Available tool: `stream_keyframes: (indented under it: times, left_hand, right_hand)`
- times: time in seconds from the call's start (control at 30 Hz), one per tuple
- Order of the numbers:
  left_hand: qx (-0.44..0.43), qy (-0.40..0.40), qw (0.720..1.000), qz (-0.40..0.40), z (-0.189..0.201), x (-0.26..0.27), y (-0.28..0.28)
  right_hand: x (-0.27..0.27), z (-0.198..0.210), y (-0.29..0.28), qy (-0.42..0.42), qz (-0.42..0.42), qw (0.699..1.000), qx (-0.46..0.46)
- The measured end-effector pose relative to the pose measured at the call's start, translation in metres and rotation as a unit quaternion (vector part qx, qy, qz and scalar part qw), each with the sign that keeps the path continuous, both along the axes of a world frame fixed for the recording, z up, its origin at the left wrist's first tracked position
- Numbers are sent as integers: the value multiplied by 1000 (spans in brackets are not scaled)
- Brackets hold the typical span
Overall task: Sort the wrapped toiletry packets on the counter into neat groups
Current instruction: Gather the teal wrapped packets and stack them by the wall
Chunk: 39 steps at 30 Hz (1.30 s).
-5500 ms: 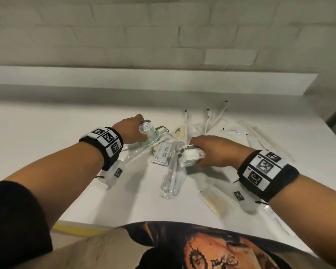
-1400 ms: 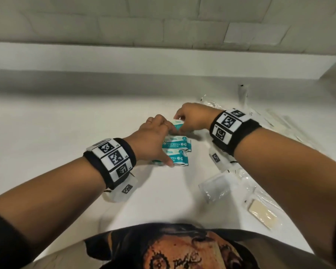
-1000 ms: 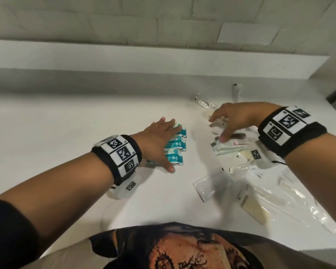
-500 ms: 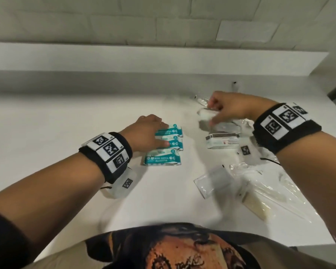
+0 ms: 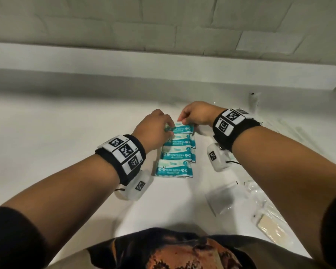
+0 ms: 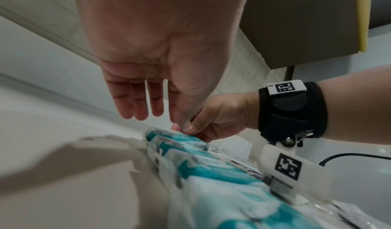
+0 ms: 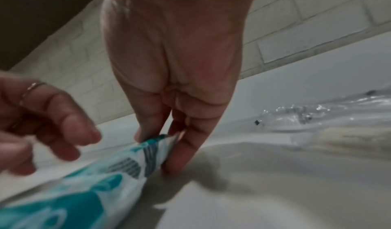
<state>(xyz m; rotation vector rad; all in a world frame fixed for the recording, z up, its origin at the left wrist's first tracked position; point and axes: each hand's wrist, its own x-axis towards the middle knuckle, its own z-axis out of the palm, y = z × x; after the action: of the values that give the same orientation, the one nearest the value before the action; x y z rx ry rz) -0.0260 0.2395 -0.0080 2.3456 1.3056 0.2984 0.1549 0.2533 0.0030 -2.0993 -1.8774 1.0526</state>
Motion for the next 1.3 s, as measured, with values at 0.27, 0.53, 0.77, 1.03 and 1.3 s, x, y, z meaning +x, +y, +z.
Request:
stream_keyframes:
  times: [0.27,0.53,0.77,1.03,1.3]
  left_hand:
    - [-16,69,995,-69,-8,4,7]
    - [-8,62,996,-68,-10,7,8]
    - [-14,62,996,-57,-10,8,7]
    - [-13,64,996,-56,-11,8,6]
    - [-19,62,997,-51,-11,9,5]
  right_hand:
    - [48,40,-51,-178,81,980,-40]
    - [70,13,-116,-334,132,928,-100]
    - [54,21,-85,24,27,978,-204]
    - [63,13,-69,-161,-23,985,-64]
    - [46,15,-67,-272,89,956,-58]
